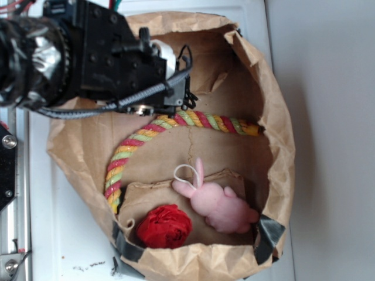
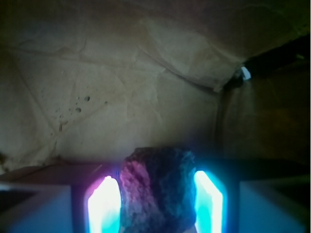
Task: Grab the rock.
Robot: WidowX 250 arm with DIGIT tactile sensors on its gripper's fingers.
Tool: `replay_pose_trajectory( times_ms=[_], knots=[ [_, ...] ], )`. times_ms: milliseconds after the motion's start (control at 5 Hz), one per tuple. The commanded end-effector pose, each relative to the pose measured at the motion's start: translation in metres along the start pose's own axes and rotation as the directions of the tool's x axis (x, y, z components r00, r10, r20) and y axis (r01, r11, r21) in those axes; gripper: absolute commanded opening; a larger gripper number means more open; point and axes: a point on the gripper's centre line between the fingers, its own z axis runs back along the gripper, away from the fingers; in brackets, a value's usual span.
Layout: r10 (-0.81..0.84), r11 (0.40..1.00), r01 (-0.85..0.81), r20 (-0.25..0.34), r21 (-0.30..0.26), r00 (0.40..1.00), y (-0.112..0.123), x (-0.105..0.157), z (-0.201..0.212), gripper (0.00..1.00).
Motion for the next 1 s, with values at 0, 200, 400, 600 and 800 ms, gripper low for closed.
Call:
replay_pose_trajectory(
  times_ms=[0, 200, 400, 600, 800],
  knots=[
    [-0.136, 0.969, 0.137, 0.018, -0.206, 0.990, -0.020, 0.003, 0.080, 0.00],
    [-0.247, 0.934, 0.254, 0.059, -0.252, 0.967, -0.020, -0.008, 0.107, 0.00],
    [-0.280, 0.912, 0.280, 0.047, -0.301, 0.959, -0.022, -0.013, 0.137, 0.00],
    [-0.171, 0.941, 0.173, 0.033, -0.289, 0.985, -0.028, -0.017, 0.166, 0.00],
    [-0.068, 0.965, 0.071, 0.021, -0.252, 0.997, -0.034, -0.018, 0.172, 0.00]
  ],
)
